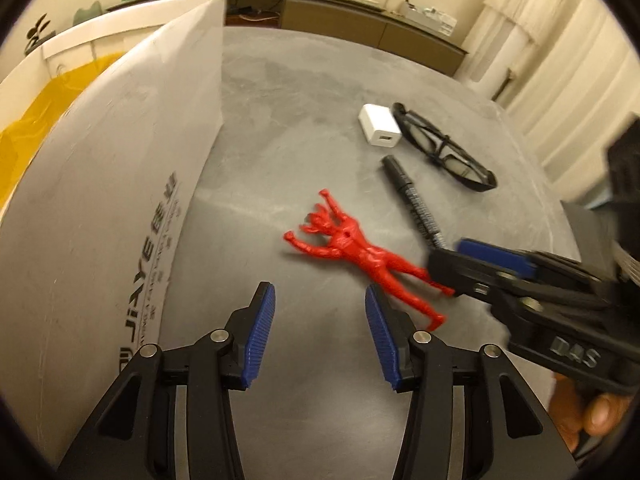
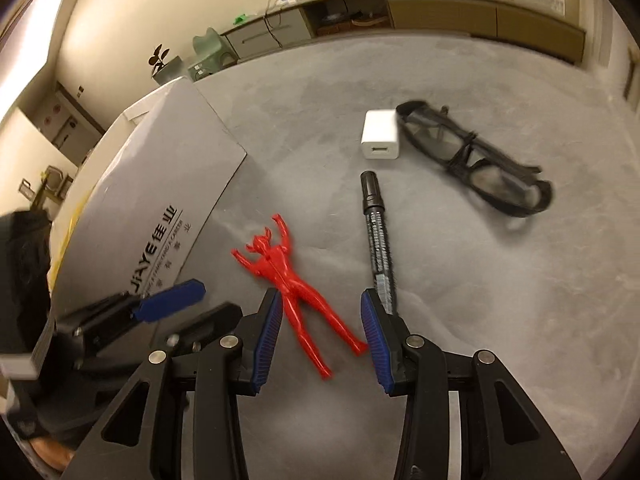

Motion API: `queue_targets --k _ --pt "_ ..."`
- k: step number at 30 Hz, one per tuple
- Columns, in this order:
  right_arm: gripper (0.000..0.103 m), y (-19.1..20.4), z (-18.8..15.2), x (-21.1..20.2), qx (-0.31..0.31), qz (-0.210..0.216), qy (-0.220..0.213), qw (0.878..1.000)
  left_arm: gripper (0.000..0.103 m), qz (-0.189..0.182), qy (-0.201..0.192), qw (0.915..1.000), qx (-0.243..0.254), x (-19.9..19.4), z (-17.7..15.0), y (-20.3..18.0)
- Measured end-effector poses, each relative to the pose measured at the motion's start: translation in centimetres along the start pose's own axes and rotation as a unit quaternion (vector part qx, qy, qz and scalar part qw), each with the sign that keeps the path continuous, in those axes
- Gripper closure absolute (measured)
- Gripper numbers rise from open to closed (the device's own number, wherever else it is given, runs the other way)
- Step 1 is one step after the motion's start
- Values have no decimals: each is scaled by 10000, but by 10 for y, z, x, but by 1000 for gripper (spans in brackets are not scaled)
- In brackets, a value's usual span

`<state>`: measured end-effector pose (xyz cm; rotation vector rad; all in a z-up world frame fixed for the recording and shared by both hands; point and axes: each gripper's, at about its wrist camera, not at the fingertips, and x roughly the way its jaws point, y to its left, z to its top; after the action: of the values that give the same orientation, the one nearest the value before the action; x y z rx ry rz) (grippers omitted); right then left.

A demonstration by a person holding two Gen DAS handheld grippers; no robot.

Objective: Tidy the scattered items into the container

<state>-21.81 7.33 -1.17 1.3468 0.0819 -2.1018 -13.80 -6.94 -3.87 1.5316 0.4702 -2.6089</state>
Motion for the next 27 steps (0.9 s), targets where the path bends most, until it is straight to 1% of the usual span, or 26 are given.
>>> queue_targets --k 1,2,4,5,7,9,10,11,12,13,14,15,16,17,18,19,20,22,23,25,26,27 --pt "59 3 -4 -4 -101 -49 -46 9999 54 -3 20 10000 -93 0 1 4" --pt "61 6 -8 -8 -219 -104 -89 9997 54 -56 27 9998 -205 -3 2 9" --pt "64 14 -17 -14 -537 -247 -155 9981 54 -237 -28 9987 -460 -15 -4 19" --pt "67 18 -21 -14 -699 -334 -170 9968 54 -309 -51 9981 -529 -19 -7 22" --pt "69 31 -28 -13 -1089 -533 -191 9924 54 -450 -51 9972 -594 -25 -14 24" --pt "69 41 -32 1 -1340 -693 -78 9885 54 -469 -20 9971 -605 -22 -16 24" --pt "73 47 -35 7 -1466 -772 -21 9862 54 -473 -8 9971 -601 -22 -17 23" --pt "87 50 -37 15 -1543 -851 65 9843 54 -479 -3 9970 -602 -22 -18 22" --pt "91 48 -38 23 -1471 -888 191 9850 54 -503 -20 9968 -614 -23 -18 21" --pt "93 44 -39 23 -1344 -822 209 9873 54 -553 -74 9965 -622 -27 -18 20" --pt "95 39 -39 22 -1126 -622 215 9915 54 -608 -155 9961 -624 -31 -17 19" --pt "95 29 -38 20 -663 -61 186 9976 54 -654 -243 9956 -623 -36 -16 17" --pt "95 19 -37 18 -196 500 156 9984 54 -701 -323 9951 -619 -40 -15 17" --pt "96 9 -37 15 272 1059 125 9939 54 -763 -378 9945 -615 -44 -15 17" --pt "96 0 -36 13 739 1612 93 9841 54 -838 -405 9937 -619 -45 -14 16" --pt "96 -10 -35 11 1201 2157 61 9690 54 -928 -396 9929 -632 -44 -12 15" --pt "96 -19 -35 10 1619 2641 26 9508 54 -1018 -386 9920 -645 -44 -11 13" --pt "96 -35 -44 16 2284 3267 3 9171 54 -1202 -342 9895 -720 -39 -9 12" --pt "96 -42 -50 21 2593 3517 9 8995 54 -1289 -302 9882 -776 -36 -8 12" --pt "96 -55 -59 32 3037 3686 20 8786 54 -1417 -240 9850 -952 -31 -10 13" --pt "96 -62 -65 39 3293 3740 44 8670 54 -1453 -276 9837 -1025 -32 -10 15" --pt "96 -70 -71 47 3577 3832 79 8516 54 -1478 -324 9826 -1079 -33 -11 16"
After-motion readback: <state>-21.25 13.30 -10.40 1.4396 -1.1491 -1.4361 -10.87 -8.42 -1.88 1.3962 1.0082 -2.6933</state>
